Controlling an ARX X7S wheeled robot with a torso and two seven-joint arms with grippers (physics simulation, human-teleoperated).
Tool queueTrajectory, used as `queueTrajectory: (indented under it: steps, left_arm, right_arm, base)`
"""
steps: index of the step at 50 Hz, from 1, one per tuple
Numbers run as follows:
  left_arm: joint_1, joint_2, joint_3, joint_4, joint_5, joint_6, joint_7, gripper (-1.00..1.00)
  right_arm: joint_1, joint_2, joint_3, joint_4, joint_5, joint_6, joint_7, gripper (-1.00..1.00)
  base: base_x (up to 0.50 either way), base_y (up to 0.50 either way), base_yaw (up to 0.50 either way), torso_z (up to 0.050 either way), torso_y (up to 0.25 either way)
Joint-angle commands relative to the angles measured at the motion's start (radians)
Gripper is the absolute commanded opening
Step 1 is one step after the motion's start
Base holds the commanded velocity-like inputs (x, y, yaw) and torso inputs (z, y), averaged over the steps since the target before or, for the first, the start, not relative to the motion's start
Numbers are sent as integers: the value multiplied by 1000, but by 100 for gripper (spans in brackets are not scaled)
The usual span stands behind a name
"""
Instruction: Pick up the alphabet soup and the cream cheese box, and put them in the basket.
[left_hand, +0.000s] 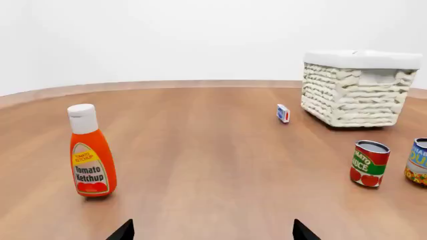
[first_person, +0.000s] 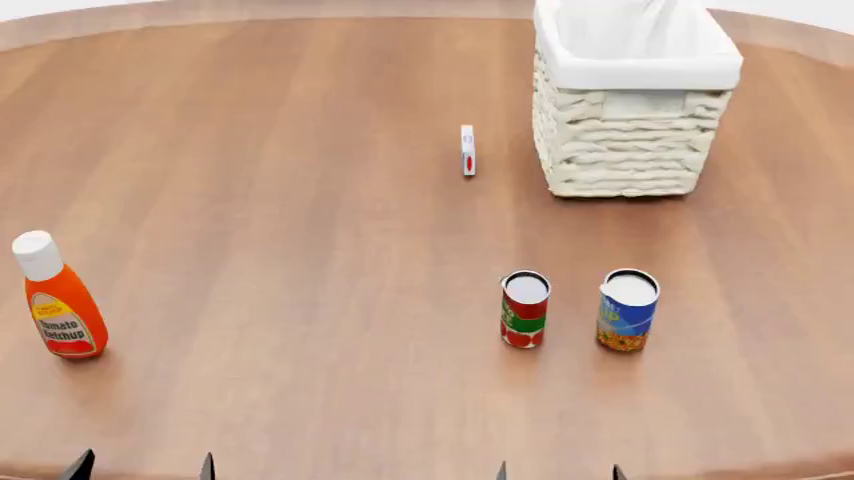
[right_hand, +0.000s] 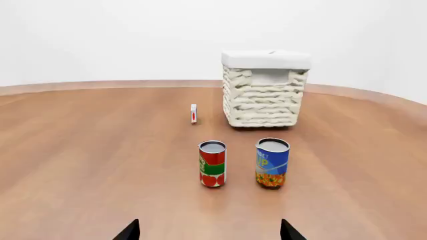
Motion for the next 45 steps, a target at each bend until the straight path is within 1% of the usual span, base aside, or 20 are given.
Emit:
queueTrajectory:
  steps: [1,2,5,7,15,19,21,23,24,26,27,31,33,35,36,45]
  left_arm:
    - [-2,-10,11,-10,-10,8,-11,100]
    - [2,-17,14,9,-24,-6,-14,100]
    - [1,-28,26,0,-27,6,-38,100]
    - [4,-29,28,13,-54,-16,-40,100]
    - [6,-53,53,18,-59,-2,-61,100]
    - [27,-69,62,142,-56,-24,-72,100]
    - [40,-73,52,263,-117,-98,-61,100]
    - [42,-87,71,326,-80,-124,-74,100]
    - [40,-87,63,380,-99,-147,-78,100]
    - [41,-95,71,424,-73,-147,-92,100]
    - [42,-93,66,467,-91,-180,-95,100]
    - [46,-109,86,573,-61,-181,-105,100]
    - [40,-113,83,624,-72,-200,-109,100]
    - [30,-116,75,683,-89,-227,-113,100]
    - [24,-118,68,726,-110,-252,-113,100]
    - [6,-137,53,864,-131,-298,-137,100]
  right_arm:
    - [0,20,-25,4,20,-4,25,100]
    - [3,29,-37,-5,0,9,36,100]
    - [6,43,-51,-27,3,29,39,100]
    - [6,45,-57,-32,14,32,38,100]
    - [0,62,-77,-69,13,46,63,100]
    - [-16,79,-95,-194,-16,97,78,100]
    - [-18,87,-102,-267,-36,136,87,100]
    - [-17,89,-100,-318,-28,171,87,100]
    - [-15,92,-103,-374,-34,197,88,100]
    - [-10,96,-106,-431,-42,229,92,100]
    - [-5,99,-107,-473,-46,254,93,100]
    - [7,112,-116,-600,-64,328,94,100]
    - [15,108,-112,-665,-47,363,90,100]
    - [27,126,-147,-713,-112,408,102,100]
    - [28,129,-157,-756,-110,415,91,100]
    - [75,153,-224,-934,-198,519,80,100]
  base:
    - [0,0,0,0,0]
    - [0,0,0,0,0]
    - [0,0,0,0,0]
    - [0,0,0,0,0]
    - [0,0,0,0,0]
    - [0,0,0,0,0]
    - [0,0,0,0,0]
    - [0,0,0,0,0]
    - [0,0,0,0,0]
    - [0,0,0,0,0]
    - [0,0,0,0,0]
    - [0,0,0,0,0]
    - [0,0,0,0,0]
    - [0,0,0,0,0]
    - [0,0,0,0,0]
    - [0,0,0,0,0]
